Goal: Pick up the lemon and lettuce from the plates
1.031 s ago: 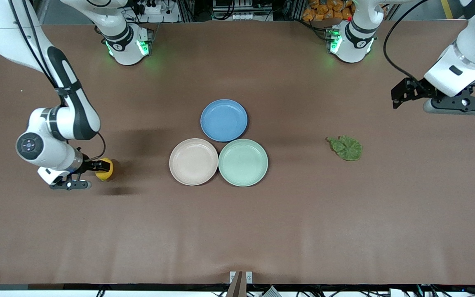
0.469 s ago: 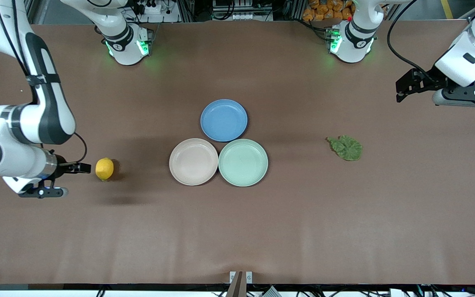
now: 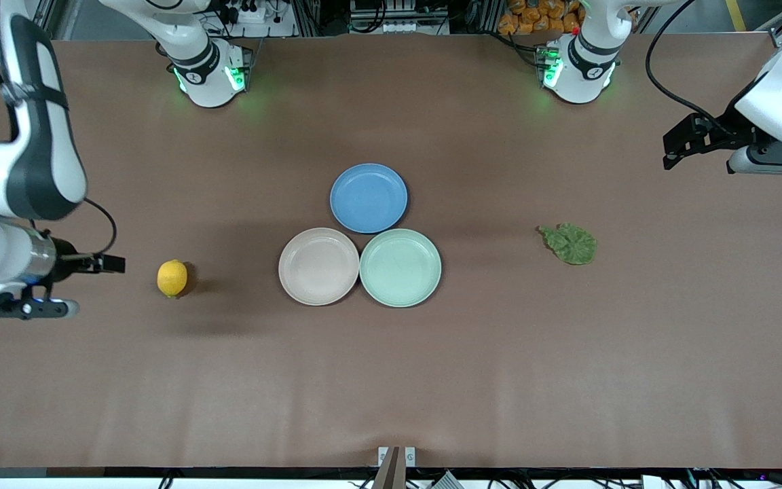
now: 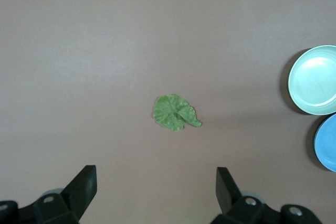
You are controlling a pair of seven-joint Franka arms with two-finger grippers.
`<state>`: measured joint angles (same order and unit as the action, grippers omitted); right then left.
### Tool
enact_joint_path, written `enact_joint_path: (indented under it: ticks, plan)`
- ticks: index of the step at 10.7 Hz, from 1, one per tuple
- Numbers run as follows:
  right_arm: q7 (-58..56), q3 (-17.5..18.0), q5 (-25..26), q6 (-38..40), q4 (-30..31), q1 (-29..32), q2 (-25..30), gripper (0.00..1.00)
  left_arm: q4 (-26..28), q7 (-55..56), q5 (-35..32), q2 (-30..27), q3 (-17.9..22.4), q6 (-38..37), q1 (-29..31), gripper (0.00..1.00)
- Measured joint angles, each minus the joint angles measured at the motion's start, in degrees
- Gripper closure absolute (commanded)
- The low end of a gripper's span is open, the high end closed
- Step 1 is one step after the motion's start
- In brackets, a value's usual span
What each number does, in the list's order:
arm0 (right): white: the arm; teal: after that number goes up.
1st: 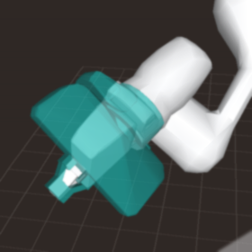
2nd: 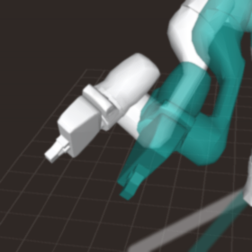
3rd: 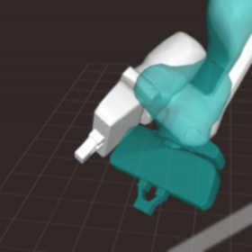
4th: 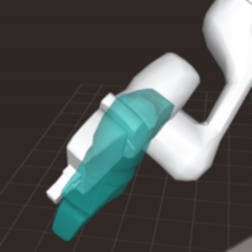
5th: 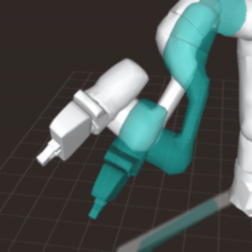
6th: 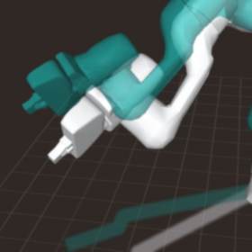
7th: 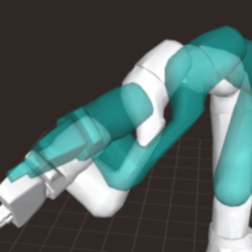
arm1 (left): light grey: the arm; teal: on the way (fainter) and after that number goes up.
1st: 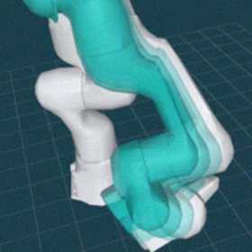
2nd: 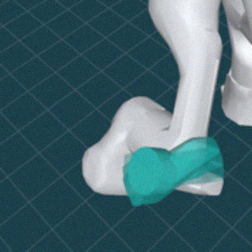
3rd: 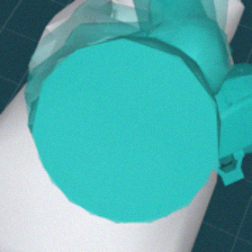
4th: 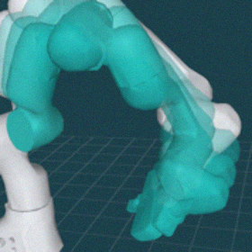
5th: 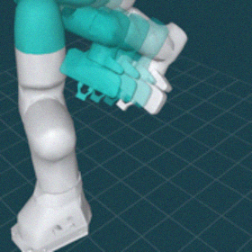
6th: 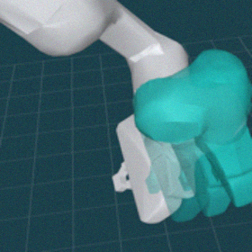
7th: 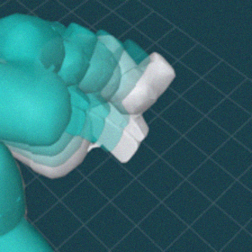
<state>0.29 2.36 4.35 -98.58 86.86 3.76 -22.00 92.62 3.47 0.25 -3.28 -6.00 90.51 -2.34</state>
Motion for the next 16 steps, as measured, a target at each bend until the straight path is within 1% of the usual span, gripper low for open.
enact_joint_path:
  ticks: [1, 4, 6, 8, 10, 16]
  plan:
    - [0.0, -0.1, -0.9, 1.9, -0.2, 0.1, 2.1, 0.0, -0.1, 0.0, 0.0, 0.0, 0.0, 0.0, 0.0, 0.0]
    - [0.0, -0.2, -1.5, 7.1, -0.4, 1.2, 8.9, 0.0, -0.3, 0.0, 0.0, 0.1, 0.0, 0.0, 0.0, 0.0]
    - [0.0, -0.3, -3.0, 10.2, -0.3, 2.0, 11.9, 0.0, -0.3, 0.0, 0.0, 0.1, 0.0, -0.1, 0.0, 0.0]
    - [0.0, 0.1, -3.6, 11.7, -0.3, 2.0, 14.4, 0.0, -0.3, 0.0, 0.0, 0.1, 0.0, -0.1, 0.0, 0.0]
    - [0.0, 0.6, -3.7, 12.2, -0.2, 1.6, 15.6, 0.0, -0.3, 0.0, 0.0, 0.1, 0.0, -0.1, 0.0, 0.0]
    - [0.0, 0.6, -3.7, 12.7, -0.2, 1.0, 16.7, 0.0, -0.3, 0.0, 0.0, 0.2, -0.1, -0.1, 0.0, 0.0]
